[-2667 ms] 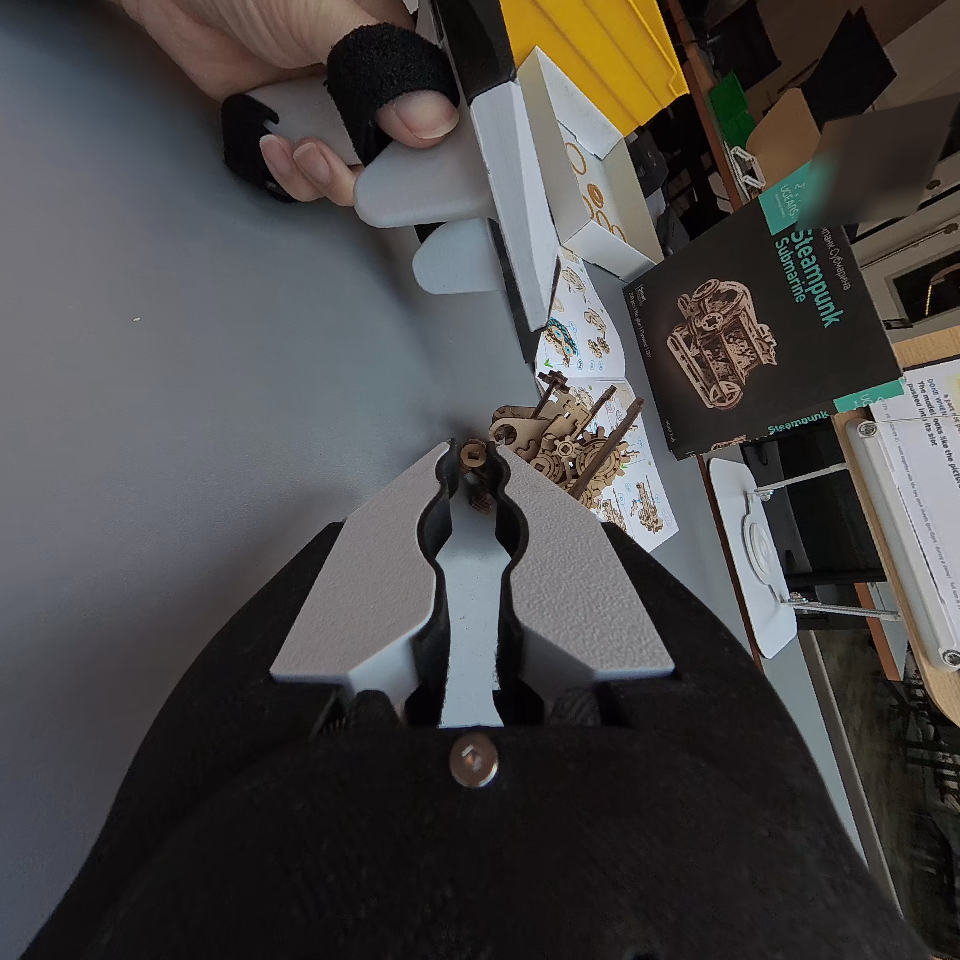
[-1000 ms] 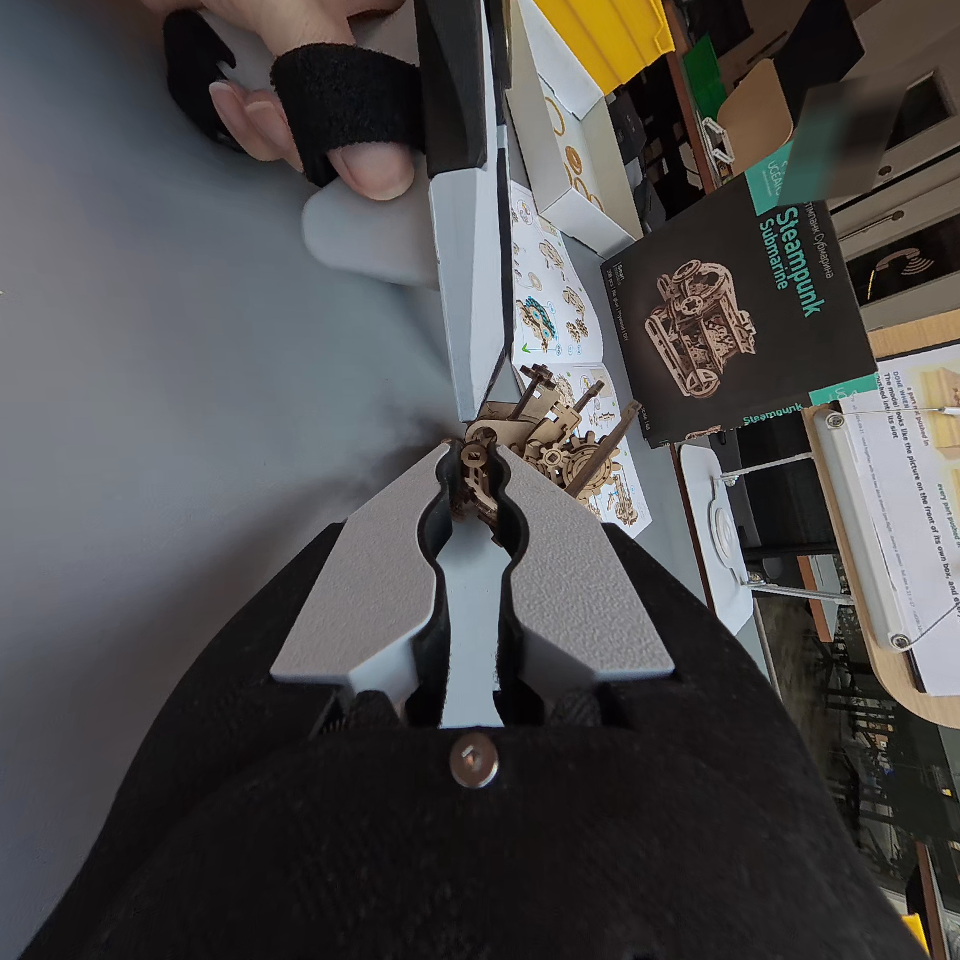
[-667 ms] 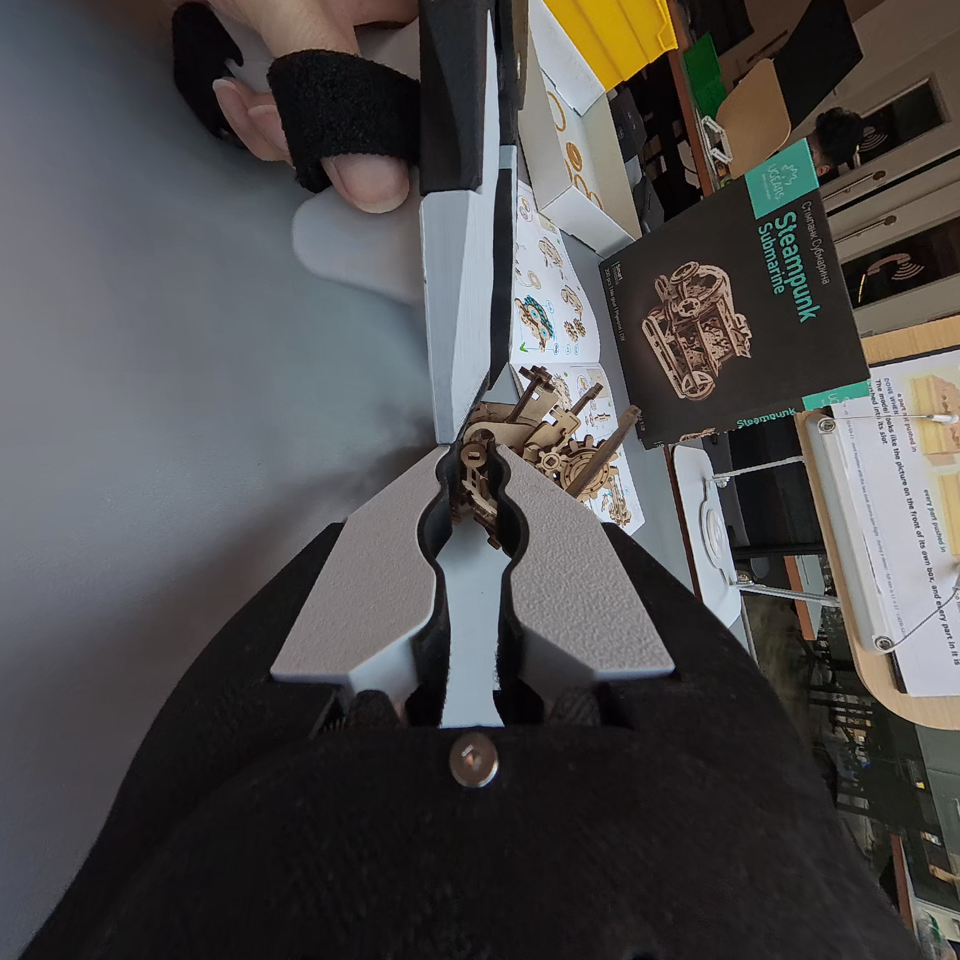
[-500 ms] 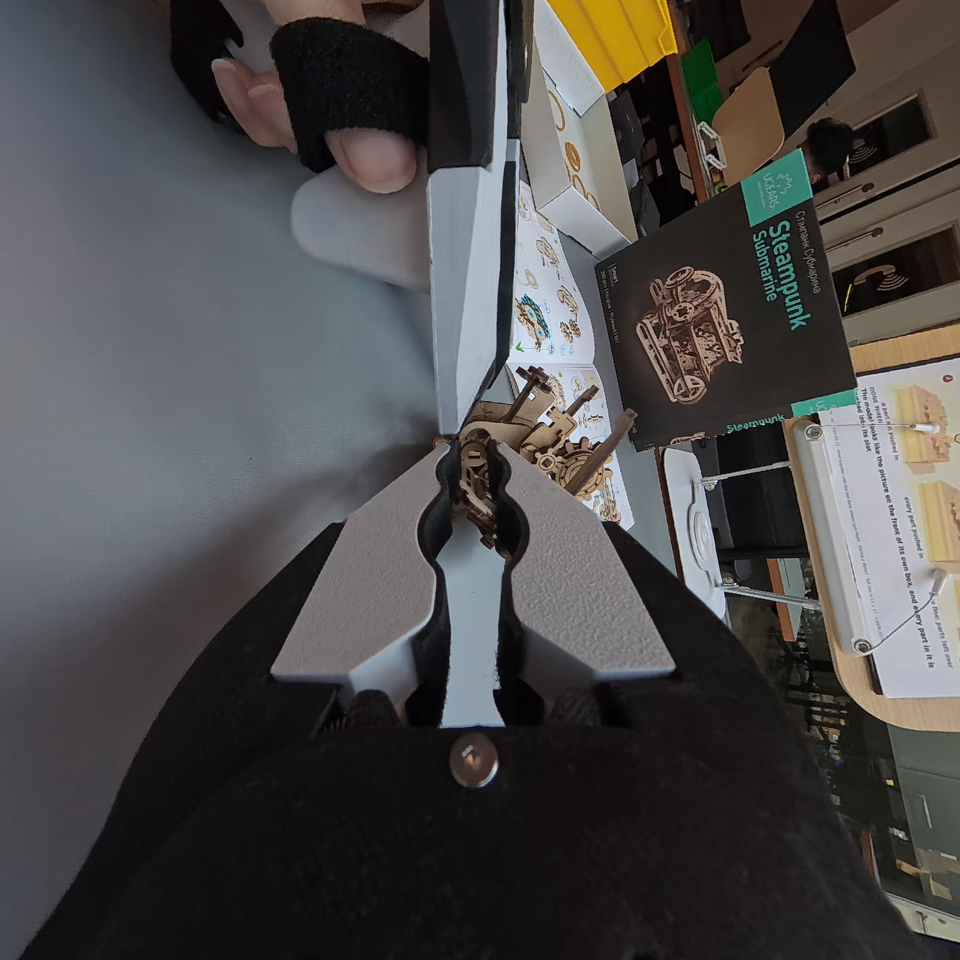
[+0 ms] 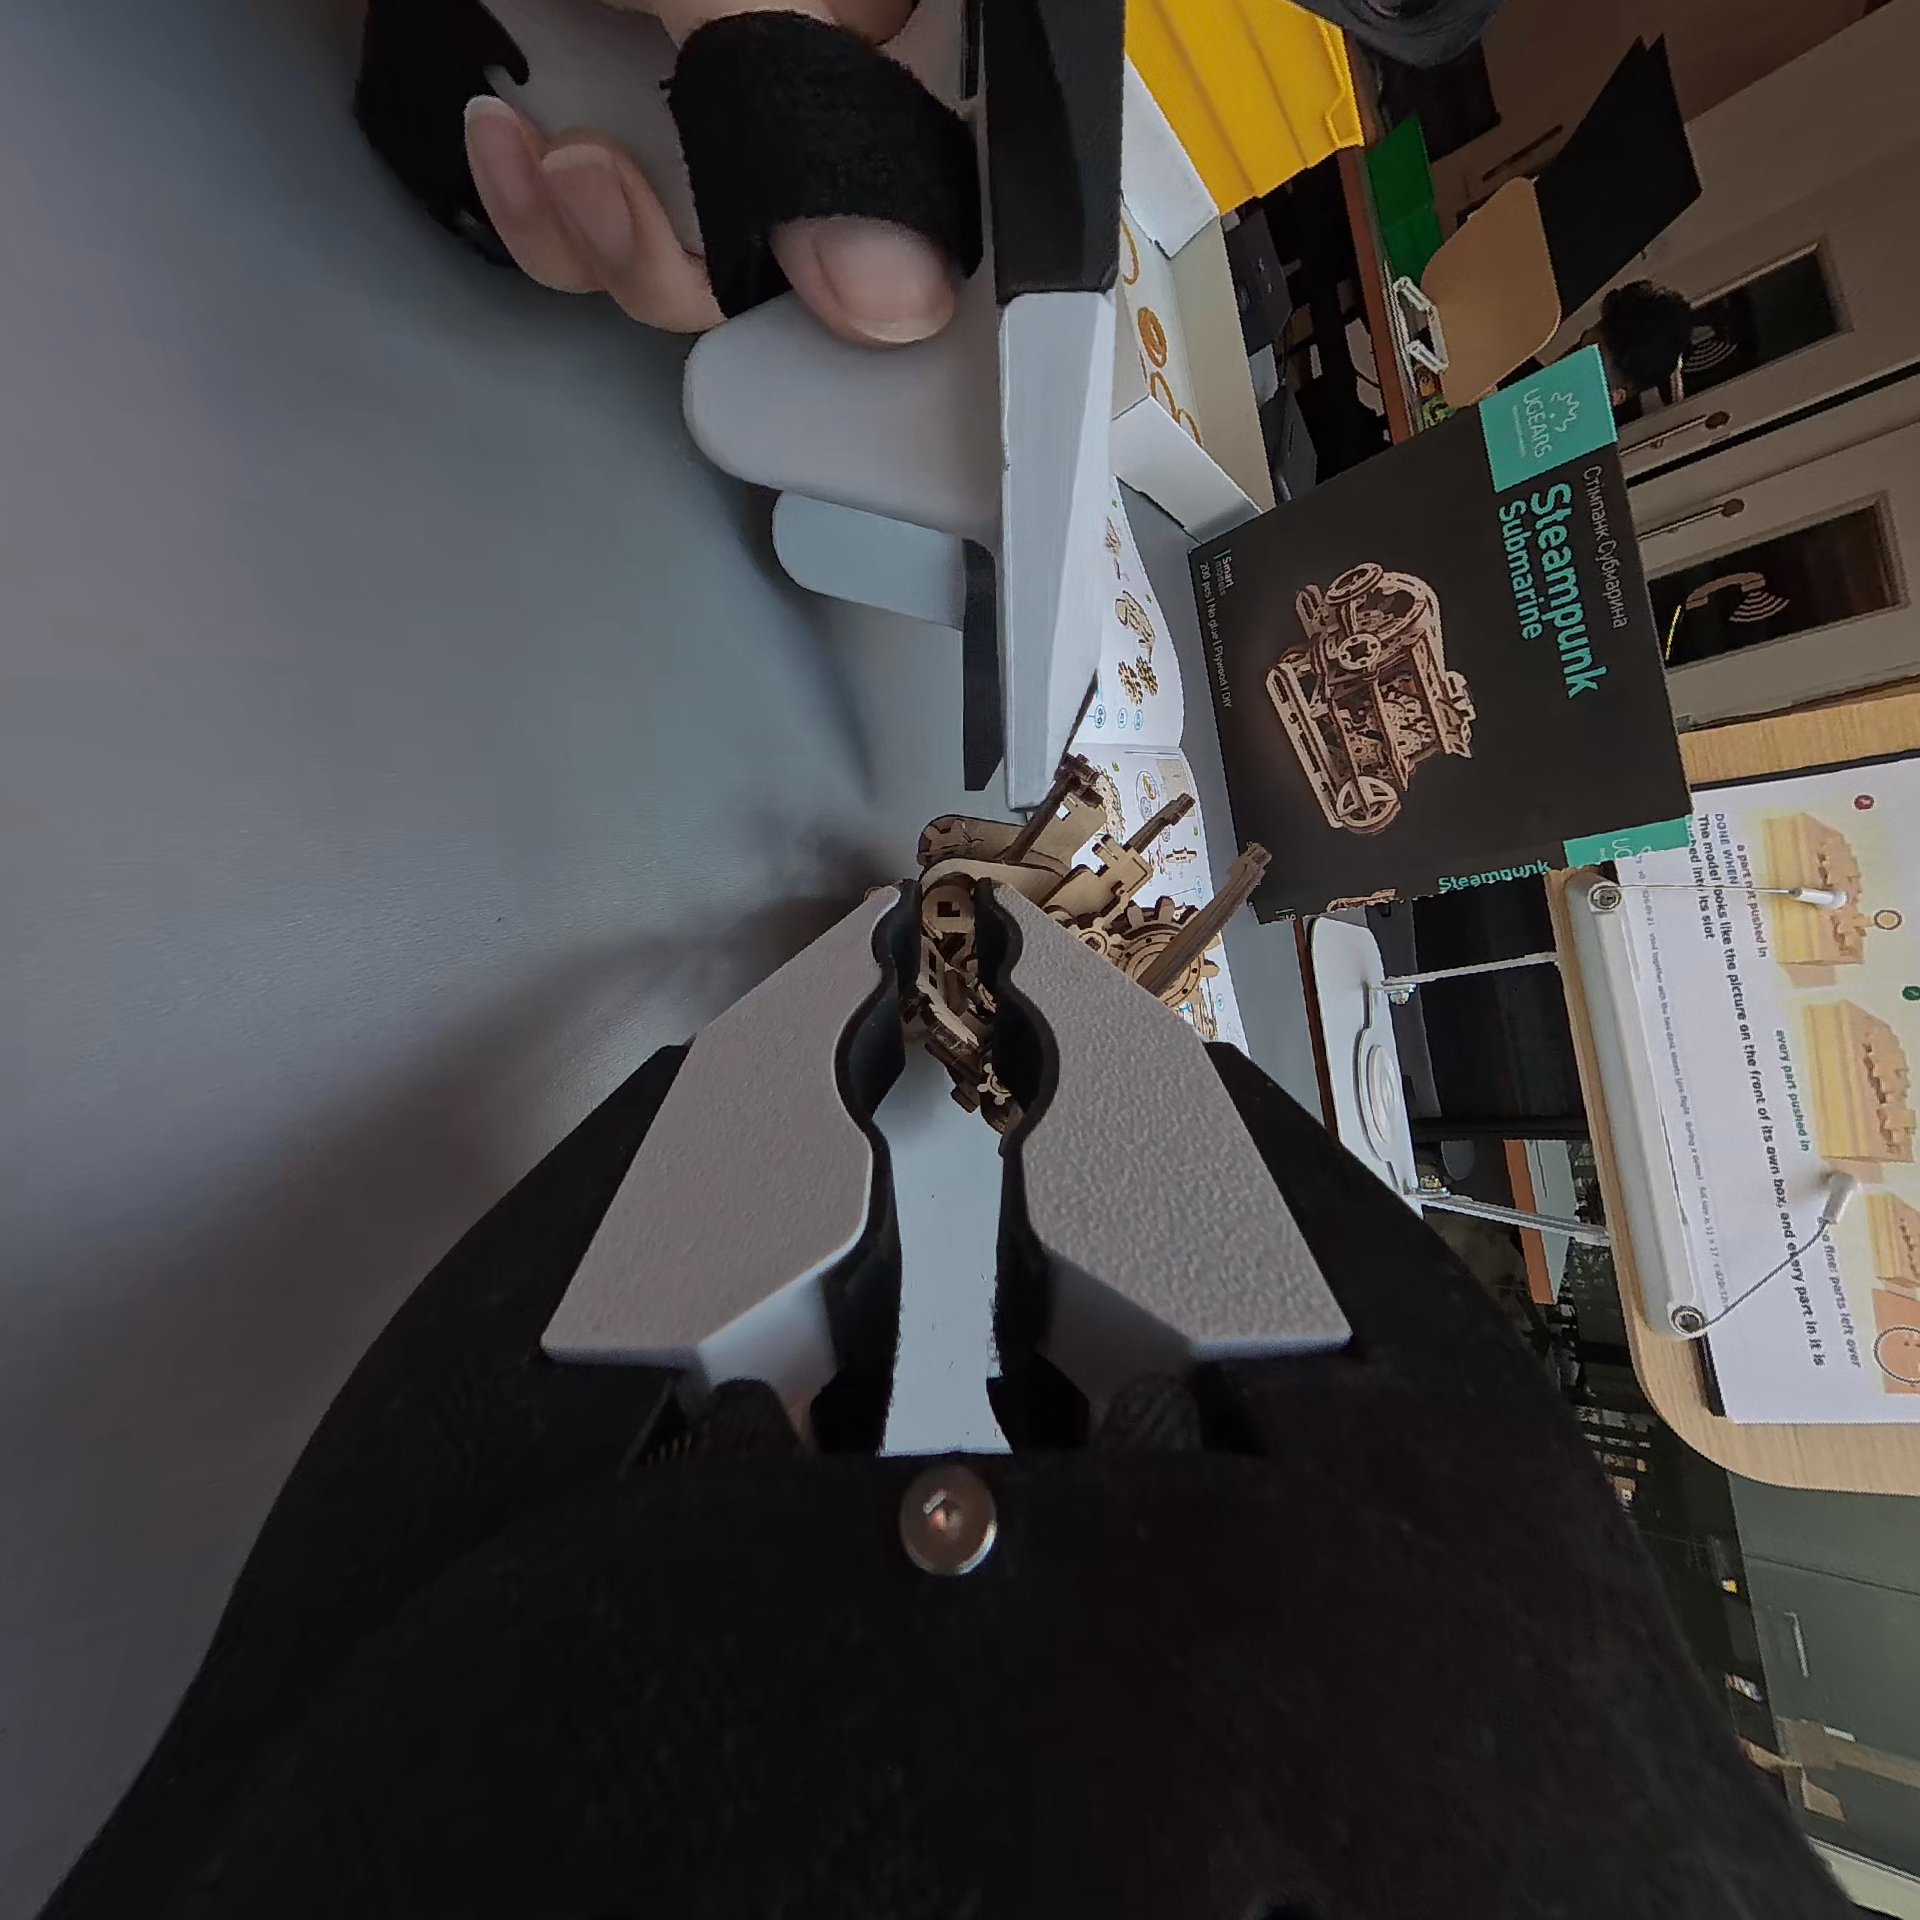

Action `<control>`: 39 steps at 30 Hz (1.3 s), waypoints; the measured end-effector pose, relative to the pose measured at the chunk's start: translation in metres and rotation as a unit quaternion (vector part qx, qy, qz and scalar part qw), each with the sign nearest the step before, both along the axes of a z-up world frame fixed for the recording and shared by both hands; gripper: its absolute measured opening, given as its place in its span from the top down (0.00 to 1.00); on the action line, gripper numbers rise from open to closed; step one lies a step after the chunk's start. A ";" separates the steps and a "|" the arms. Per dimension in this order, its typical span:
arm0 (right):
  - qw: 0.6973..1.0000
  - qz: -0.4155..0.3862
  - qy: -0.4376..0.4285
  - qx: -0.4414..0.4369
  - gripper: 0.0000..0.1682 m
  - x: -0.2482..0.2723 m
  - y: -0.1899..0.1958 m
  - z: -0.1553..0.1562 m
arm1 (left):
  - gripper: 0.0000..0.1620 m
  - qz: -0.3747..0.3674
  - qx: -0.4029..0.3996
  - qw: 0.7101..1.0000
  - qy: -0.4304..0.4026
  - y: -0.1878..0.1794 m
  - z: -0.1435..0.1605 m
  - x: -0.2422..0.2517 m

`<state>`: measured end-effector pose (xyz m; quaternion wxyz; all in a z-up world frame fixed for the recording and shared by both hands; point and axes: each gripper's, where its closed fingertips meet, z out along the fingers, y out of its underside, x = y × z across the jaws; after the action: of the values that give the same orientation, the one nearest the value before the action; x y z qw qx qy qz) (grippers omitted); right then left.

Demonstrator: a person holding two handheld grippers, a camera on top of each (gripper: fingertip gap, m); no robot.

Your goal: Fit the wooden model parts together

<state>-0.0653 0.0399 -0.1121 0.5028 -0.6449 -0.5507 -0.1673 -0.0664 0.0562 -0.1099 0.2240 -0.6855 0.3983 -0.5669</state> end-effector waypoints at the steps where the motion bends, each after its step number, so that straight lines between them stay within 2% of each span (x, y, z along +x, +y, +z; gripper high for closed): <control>1: 1.000 0.000 -0.001 0.000 0.95 0.000 0.000 0.000 | 0.50 0.004 -0.005 1.000 -0.006 0.002 0.001 0.000; 10: 1.000 0.000 -0.010 0.001 0.95 0.000 0.000 0.000 | 0.49 0.005 -0.027 1.000 -0.007 0.001 0.000 0.004; 18: 0.999 -0.002 -0.036 0.004 0.95 0.001 0.001 -0.004 | 0.54 0.014 -0.028 0.999 -0.018 0.003 0.003 0.004; 22: 0.999 -0.002 -0.043 0.012 0.95 0.000 0.002 -0.003 | 0.53 0.009 -0.026 1.000 -0.008 0.001 0.000 0.006; 34: 0.999 -0.007 -0.053 0.013 0.95 0.002 0.005 -0.006 | 0.60 0.000 -0.030 0.999 0.020 -0.002 -0.009 0.009; 39: 0.999 -0.008 -0.047 0.014 0.95 0.001 0.006 -0.005 | 0.58 -0.001 -0.029 0.999 0.017 -0.004 -0.008 0.008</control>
<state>-0.0639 0.0457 -0.1167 0.4842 -0.6335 -0.5660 -0.2095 -0.0582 0.0527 -0.1174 0.1970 -0.7006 0.3863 -0.5667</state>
